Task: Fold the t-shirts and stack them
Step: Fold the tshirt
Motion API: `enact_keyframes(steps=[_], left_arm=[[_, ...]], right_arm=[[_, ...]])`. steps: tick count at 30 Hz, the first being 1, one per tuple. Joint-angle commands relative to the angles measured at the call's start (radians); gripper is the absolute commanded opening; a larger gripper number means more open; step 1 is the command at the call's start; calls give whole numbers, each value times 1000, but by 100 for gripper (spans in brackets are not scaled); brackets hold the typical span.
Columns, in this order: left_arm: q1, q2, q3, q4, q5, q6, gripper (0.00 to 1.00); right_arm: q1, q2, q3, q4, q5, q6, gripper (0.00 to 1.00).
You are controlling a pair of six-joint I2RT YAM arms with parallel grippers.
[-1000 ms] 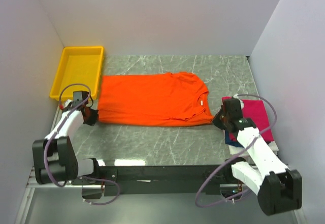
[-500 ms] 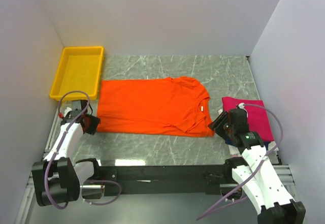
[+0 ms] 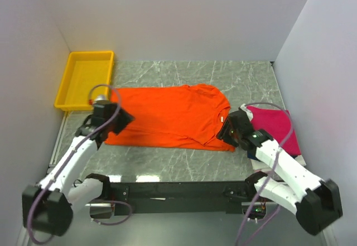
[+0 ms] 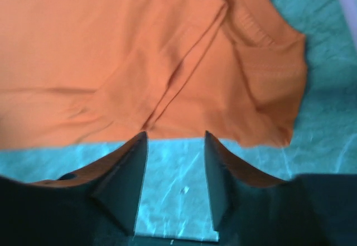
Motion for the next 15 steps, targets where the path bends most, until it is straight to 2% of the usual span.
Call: enact_keyframes(steps=[1, 3, 4, 7, 10, 15], left_arm=[[-258, 92, 88, 146, -2, 18, 58], [-363, 189, 127, 174, -54, 22, 56], [-463, 223, 177, 181, -80, 35, 55], [-626, 379, 294, 180, -134, 74, 54], [-726, 530, 383, 200, -128, 122, 54], [-826, 755, 521, 231, -62, 171, 52]], right_arm=[[23, 99, 43, 89, 140, 32, 51], [22, 152, 60, 123, 174, 34, 46], [16, 171, 63, 135, 197, 35, 46], [-41, 249, 80, 185, 173, 19, 45], [-113, 288, 74, 238, 141, -1, 45], [-190, 360, 78, 307, 73, -37, 42]])
